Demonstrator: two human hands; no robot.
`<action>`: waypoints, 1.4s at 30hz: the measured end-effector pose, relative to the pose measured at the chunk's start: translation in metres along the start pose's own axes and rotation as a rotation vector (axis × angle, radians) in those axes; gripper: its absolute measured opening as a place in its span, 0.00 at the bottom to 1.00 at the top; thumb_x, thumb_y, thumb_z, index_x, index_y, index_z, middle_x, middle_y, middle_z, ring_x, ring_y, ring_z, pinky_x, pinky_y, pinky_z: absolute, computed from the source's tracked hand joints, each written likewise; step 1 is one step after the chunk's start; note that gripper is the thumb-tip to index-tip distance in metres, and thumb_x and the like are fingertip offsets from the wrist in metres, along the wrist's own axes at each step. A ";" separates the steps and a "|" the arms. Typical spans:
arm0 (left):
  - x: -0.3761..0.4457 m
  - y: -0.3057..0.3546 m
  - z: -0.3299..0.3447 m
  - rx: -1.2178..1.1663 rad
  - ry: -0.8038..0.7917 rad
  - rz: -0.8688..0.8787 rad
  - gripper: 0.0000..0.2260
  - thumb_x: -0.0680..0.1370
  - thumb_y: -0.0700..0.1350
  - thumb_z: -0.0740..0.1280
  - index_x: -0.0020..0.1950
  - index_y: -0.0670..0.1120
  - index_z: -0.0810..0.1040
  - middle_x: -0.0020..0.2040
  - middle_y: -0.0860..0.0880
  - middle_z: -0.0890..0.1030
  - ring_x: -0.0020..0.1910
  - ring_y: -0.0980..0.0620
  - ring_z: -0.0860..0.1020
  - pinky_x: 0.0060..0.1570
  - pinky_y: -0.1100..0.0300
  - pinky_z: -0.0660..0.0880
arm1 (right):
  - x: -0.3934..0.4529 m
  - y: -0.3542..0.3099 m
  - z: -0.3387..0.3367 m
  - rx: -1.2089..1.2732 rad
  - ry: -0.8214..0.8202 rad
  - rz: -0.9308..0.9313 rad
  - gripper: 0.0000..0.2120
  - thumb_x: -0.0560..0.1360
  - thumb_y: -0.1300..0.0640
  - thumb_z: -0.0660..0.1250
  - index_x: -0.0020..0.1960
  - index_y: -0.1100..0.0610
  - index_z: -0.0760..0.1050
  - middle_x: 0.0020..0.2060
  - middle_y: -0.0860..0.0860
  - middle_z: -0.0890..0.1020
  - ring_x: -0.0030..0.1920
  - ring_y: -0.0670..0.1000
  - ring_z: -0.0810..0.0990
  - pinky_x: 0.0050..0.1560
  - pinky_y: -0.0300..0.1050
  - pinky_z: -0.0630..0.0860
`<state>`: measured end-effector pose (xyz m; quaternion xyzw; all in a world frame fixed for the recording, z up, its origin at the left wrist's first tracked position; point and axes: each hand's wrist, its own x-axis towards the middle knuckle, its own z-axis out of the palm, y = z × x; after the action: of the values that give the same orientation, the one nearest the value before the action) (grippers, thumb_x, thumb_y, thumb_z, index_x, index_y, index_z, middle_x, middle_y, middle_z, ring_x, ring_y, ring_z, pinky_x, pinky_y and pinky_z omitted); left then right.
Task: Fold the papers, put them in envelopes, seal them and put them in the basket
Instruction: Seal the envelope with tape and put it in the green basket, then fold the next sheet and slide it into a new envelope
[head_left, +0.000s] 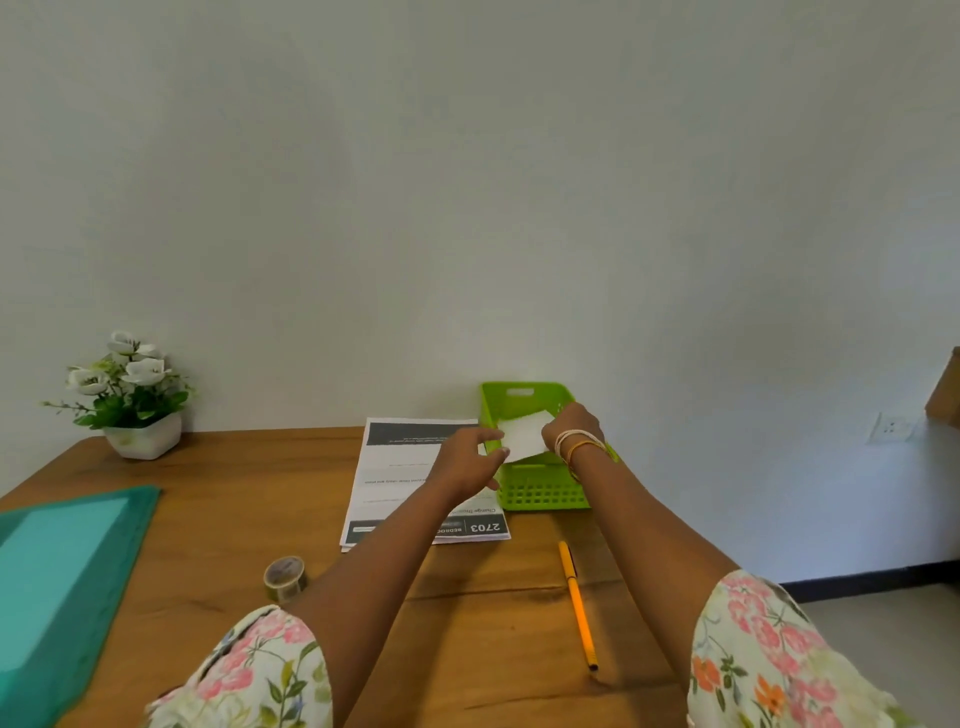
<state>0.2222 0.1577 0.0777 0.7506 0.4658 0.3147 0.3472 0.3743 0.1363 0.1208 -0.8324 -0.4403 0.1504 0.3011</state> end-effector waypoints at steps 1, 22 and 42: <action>-0.001 -0.006 -0.001 0.019 0.009 0.012 0.17 0.79 0.47 0.66 0.67 0.48 0.75 0.70 0.48 0.73 0.34 0.53 0.83 0.31 0.66 0.72 | 0.002 0.001 0.003 -0.057 0.002 -0.020 0.15 0.76 0.62 0.61 0.62 0.64 0.73 0.62 0.62 0.77 0.62 0.62 0.75 0.57 0.49 0.73; -0.211 -0.087 -0.123 0.486 0.251 0.064 0.14 0.78 0.46 0.64 0.64 0.51 0.77 0.72 0.48 0.71 0.70 0.50 0.69 0.70 0.44 0.63 | -0.215 -0.036 0.133 -0.204 0.072 -0.786 0.16 0.71 0.55 0.63 0.58 0.56 0.77 0.54 0.55 0.78 0.56 0.56 0.75 0.58 0.50 0.70; -0.320 -0.199 -0.220 0.890 0.399 -0.453 0.29 0.78 0.63 0.51 0.76 0.50 0.59 0.75 0.47 0.62 0.73 0.47 0.61 0.66 0.41 0.60 | -0.318 -0.082 0.229 -0.065 -0.185 -0.991 0.15 0.73 0.53 0.58 0.56 0.56 0.75 0.52 0.53 0.77 0.54 0.54 0.75 0.53 0.49 0.75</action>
<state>-0.1664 -0.0213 -0.0086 0.6316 0.7614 0.1404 -0.0404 0.0239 -0.0055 -0.0090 -0.5155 -0.8118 0.0488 0.2698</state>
